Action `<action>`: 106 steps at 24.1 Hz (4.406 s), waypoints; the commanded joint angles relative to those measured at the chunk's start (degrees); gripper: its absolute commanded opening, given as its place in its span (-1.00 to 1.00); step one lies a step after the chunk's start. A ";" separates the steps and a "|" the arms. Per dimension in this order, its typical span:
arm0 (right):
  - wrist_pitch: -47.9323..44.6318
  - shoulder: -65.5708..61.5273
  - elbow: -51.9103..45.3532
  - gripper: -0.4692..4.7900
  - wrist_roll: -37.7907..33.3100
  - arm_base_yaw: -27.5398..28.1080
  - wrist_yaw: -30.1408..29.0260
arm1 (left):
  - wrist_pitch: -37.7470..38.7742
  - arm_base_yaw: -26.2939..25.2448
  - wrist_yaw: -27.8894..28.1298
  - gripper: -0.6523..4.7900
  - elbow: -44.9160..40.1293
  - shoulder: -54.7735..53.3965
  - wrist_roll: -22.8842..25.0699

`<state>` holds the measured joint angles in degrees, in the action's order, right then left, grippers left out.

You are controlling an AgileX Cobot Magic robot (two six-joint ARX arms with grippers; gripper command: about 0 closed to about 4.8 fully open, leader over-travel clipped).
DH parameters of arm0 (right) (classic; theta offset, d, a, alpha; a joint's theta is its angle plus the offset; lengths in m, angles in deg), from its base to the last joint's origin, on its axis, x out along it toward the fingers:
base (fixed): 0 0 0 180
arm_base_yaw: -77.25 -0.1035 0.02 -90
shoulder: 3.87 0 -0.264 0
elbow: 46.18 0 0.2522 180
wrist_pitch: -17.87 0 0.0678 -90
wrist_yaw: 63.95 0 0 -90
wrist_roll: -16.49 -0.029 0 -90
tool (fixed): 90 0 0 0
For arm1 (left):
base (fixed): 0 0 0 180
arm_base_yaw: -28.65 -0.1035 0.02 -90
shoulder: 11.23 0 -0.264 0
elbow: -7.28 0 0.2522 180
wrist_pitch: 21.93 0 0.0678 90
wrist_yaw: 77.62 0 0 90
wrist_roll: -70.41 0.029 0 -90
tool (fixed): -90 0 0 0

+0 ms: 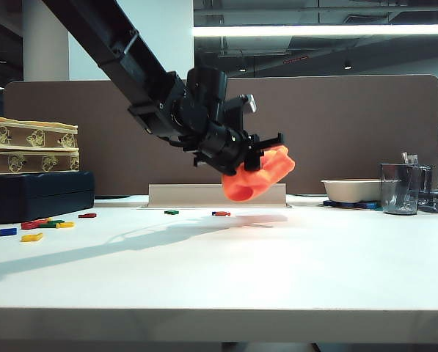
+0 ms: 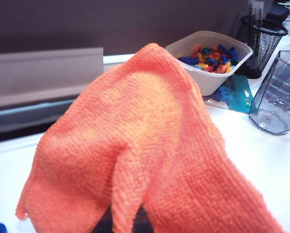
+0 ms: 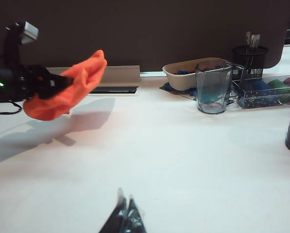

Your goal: Use an orange cloth to wipe the letter magnets on the table away for a distance.

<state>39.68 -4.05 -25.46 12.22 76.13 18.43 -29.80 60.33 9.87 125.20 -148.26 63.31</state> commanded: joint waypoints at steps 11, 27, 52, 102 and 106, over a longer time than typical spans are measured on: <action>-0.33 0.17 0.33 -0.82 -0.24 -0.02 0.00 | 9.40 -0.74 10.12 -0.78 4.24 -2.99 -1.31; -0.28 0.17 0.33 -0.82 -0.24 -0.02 0.00 | 3.74 -0.42 -3.58 -0.78 4.94 -4.42 -7.50; -0.09 0.09 0.31 -0.83 -0.24 0.00 0.22 | 20.72 -8.50 7.13 -0.78 13.94 -7.52 -17.27; 0.59 0.09 0.31 -0.83 -0.24 0.00 1.49 | 33.44 -22.05 8.70 -0.78 14.43 3.78 -13.77; 0.39 0.09 0.31 -0.83 -0.24 0.00 1.51 | 37.79 -21.22 7.17 -0.78 14.40 9.38 -6.47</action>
<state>40.71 -4.07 -25.46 12.22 76.13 19.90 6.33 38.91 17.74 139.15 -140.70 53.76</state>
